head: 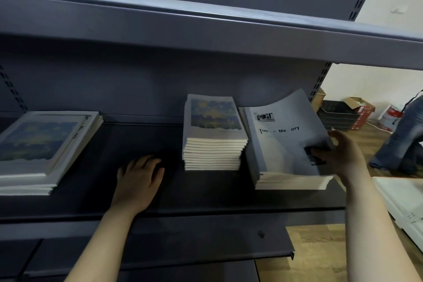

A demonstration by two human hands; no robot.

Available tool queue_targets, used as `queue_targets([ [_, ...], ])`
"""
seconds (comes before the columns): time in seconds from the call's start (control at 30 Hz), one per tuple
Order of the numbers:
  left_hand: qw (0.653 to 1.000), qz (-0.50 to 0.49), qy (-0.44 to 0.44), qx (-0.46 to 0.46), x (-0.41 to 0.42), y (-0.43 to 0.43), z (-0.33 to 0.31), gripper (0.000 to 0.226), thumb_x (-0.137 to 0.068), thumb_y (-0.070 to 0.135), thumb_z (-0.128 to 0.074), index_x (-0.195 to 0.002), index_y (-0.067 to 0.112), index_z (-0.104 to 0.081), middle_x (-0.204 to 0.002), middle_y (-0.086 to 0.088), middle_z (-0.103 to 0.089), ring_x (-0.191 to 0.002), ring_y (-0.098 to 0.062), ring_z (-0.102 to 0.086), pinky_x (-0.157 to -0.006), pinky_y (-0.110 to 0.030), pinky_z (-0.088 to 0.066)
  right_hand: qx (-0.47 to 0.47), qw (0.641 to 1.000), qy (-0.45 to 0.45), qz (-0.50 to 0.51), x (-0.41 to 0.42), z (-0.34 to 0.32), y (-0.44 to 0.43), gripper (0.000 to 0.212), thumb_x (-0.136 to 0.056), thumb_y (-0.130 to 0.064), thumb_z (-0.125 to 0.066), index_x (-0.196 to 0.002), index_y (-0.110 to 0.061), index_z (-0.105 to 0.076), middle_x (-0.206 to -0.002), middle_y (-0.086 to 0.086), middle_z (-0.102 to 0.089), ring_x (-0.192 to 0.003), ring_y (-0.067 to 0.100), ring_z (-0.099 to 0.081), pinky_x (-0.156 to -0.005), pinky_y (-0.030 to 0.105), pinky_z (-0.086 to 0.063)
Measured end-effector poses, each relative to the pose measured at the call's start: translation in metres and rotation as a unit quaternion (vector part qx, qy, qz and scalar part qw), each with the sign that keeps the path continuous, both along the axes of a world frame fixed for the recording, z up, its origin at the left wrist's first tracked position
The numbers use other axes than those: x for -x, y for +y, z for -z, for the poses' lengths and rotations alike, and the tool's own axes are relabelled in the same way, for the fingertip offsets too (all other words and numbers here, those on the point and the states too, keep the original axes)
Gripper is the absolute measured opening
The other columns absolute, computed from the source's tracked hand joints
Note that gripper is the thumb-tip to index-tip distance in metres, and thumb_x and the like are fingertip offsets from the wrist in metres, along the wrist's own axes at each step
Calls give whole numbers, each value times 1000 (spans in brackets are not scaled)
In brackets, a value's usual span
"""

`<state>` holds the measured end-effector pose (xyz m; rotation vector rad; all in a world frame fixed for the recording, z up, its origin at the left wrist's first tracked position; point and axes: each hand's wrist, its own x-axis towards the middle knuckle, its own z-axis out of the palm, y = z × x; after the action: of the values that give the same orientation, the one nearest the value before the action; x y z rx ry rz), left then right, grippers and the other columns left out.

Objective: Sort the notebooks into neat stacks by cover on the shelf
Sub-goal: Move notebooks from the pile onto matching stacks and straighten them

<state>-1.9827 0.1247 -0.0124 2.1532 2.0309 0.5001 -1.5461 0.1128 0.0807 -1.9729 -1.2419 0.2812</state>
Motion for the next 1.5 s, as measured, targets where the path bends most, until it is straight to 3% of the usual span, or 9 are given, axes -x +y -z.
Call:
queue_targets([
  [0.13, 1000, -2, 0, 0, -1, 0, -1, 44, -98, 47, -29, -137, 31, -42, -149, 7, -33, -136, -19, -26, -112, -48, -15, -17, 992, -120, 40, -1, 1, 6, 47, -74, -17, -79, -117, -12, -61, -109, 16, -68, -96, 38, -63, -74, 45, -52],
  [0.4, 1000, -6, -9, -1, -3, 0, -3, 44, -98, 46, -32, -137, 30, -43, -149, 6, -34, -136, -20, -27, -112, -49, -17, -2, 992, -115, 52, 7, 6, 16, 47, -74, -18, -80, -117, -3, -65, -108, 25, -66, -98, 42, -61, -74, 42, -47],
  [0.53, 1000, -8, -5, 0, -3, 0, -3, 44, -97, 46, -32, -137, 30, -42, -149, 6, -33, -137, -20, -26, -111, -49, -17, -9, 990, -118, 73, 11, 13, 14, 52, -77, -20, -78, -122, -1, -61, -115, 27, -62, -107, 42, -56, -87, 47, -46],
  [0.7, 1000, -3, -5, -1, -2, -1, -3, 44, -97, 45, -33, -138, 30, -42, -149, 5, -33, -136, -21, -27, -112, -48, -17, -32, 985, -156, 68, 27, 19, 11, 20, -87, -13, -66, -105, -4, -73, -110, 24, -64, -100, 43, -56, -82, 45, -45],
  [0.8, 1000, -2, -7, -6, -2, -3, -3, 43, -97, 45, -33, -137, 31, -42, -149, 6, -34, -136, -19, -27, -111, -46, -17, -25, 982, -170, 84, 37, 19, 9, 23, -90, -12, -56, -102, -4, -74, -109, 25, -63, -98, 46, -56, -80, 46, -45],
  [1.03, 999, 17, -46, 5, 6, -7, -7, 42, -98, 44, -35, -138, 31, -41, -150, 4, -32, -137, -19, -27, -113, -40, -19, 62, 989, -135, -4, 56, 13, 4, 26, -93, -19, -52, -96, 1, -67, -102, 25, -65, -98, 40, -56, -91, 47, -44],
  [1.17, 995, 44, -87, 11, 23, -14, -14, 43, -98, 42, -39, -139, 29, -42, -149, 3, -34, -135, -18, -31, -113, -36, -26, -30, 998, -34, -52, 88, 4, -1, 31, -90, -19, -62, -120, -13, -64, -117, 12, -66, -107, 31, -61, -91, 39, -47],
  [1.33, 994, 15, -74, -81, 52, -19, -31, 38, -93, 27, -55, -129, 16, -57, -136, -1, -52, -124, -24, -47, -109, -37, -33, -80, 992, -27, -97, 149, 3, -2, 15, -89, -15, -58, -88, -26, -67, -82, -3, -67, -82, 18, -61, -65, 23, -40],
  [1.5, 986, -44, -59, -150, 98, -21, -42, 32, -84, 11, -66, -116, 5, -66, -119, -13, -64, -111, -34, -56, -96, -46, -44, -70, 984, 9, -163, 210, 14, -13, 13, -91, -20, -61, -90, -32, -66, -84, -10, -67, -80, 11, -60, -73, 28, -47],
])
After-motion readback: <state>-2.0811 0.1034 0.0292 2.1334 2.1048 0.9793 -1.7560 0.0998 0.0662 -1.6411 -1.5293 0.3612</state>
